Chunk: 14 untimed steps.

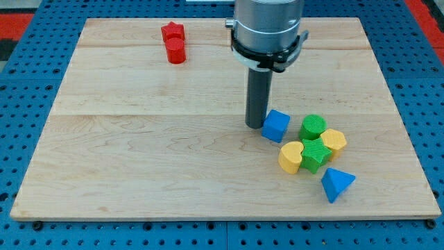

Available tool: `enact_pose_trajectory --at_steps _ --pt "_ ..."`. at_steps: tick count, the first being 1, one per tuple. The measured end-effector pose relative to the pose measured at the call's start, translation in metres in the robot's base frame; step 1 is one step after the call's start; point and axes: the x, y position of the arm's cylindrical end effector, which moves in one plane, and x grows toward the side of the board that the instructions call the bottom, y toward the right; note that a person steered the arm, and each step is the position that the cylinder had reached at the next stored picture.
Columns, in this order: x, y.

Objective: Push the red star into the blue cube

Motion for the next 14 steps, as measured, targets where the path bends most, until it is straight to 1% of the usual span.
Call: enact_pose_trajectory --at_steps 1,2,3,4,5,6,7,8,9,10,12,14 --pt "0.0 0.024" --pt "-0.009 0.008" --pt "-0.073 -0.003" --pt "-0.148 0.014" --pt "-0.219 0.0" --pt "-0.256 -0.082" --pt "-0.267 -0.184" --pt "-0.239 -0.183" --pt "-0.2 -0.143" --pt "-0.173 -0.143" --pt "-0.182 -0.105" --pt "-0.21 -0.051"
